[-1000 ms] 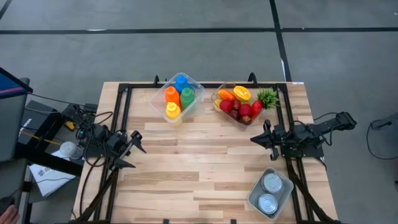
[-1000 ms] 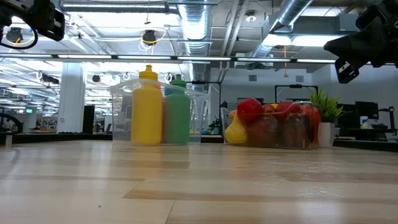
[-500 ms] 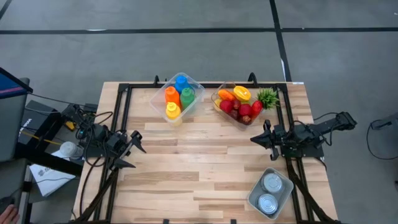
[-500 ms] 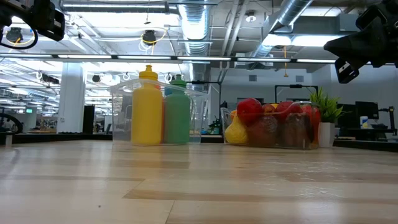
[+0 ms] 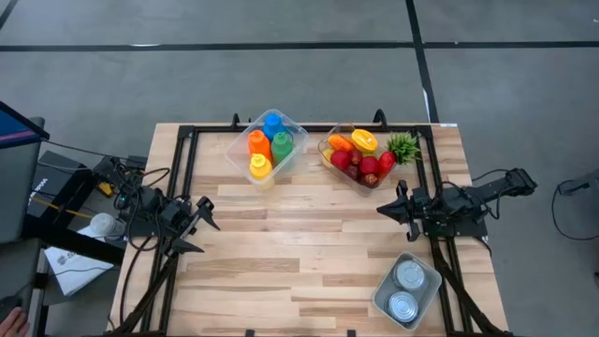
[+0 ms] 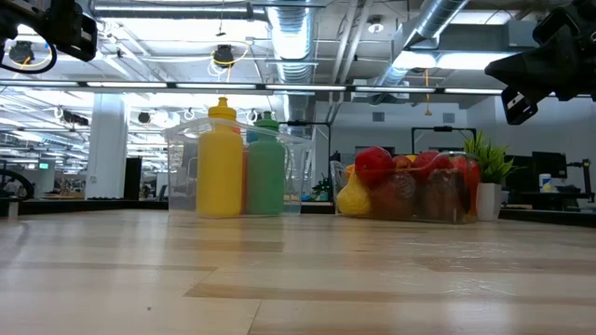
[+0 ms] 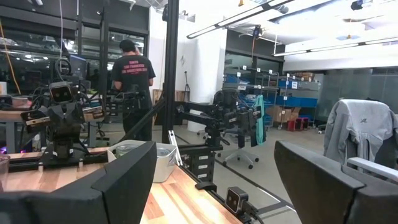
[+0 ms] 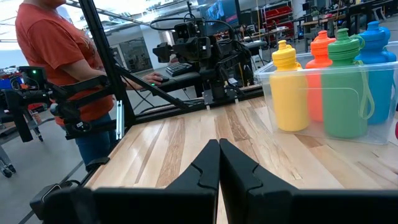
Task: Pick & Place Food Item
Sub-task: Return to Home Position
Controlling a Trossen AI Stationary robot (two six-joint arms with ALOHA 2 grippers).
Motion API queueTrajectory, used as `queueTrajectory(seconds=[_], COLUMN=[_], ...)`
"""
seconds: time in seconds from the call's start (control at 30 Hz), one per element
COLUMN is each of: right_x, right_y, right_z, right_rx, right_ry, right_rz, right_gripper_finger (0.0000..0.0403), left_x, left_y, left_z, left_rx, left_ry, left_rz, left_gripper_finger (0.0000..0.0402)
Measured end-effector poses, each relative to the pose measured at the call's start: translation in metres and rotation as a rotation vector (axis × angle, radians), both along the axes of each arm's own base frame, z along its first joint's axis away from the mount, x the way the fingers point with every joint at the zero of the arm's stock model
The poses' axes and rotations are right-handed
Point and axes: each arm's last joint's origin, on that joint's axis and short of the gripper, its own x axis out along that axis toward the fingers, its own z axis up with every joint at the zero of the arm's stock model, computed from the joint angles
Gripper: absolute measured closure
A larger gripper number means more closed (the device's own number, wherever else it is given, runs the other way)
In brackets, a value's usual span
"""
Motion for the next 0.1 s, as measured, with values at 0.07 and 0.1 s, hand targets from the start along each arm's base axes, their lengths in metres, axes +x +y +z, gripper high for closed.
queueTrajectory(seconds=[0.07, 0.1], right_x=[0.0000, 0.0000], right_y=[0.0000, 0.0000], right_z=[0.0000, 0.0000], right_rx=[0.000, 0.000], right_ry=[0.000, 0.000], right_rz=[0.000, 0.000], right_gripper_finger=[0.0403, 0.0403], left_x=[0.0000, 0.0000], left_y=[0.0000, 0.0000], left_z=[0.0000, 0.0000], left_rx=[0.000, 0.000], left_ry=[0.000, 0.000], left_rz=[0.000, 0.000], left_gripper_finger=[0.0086, 0.0086])
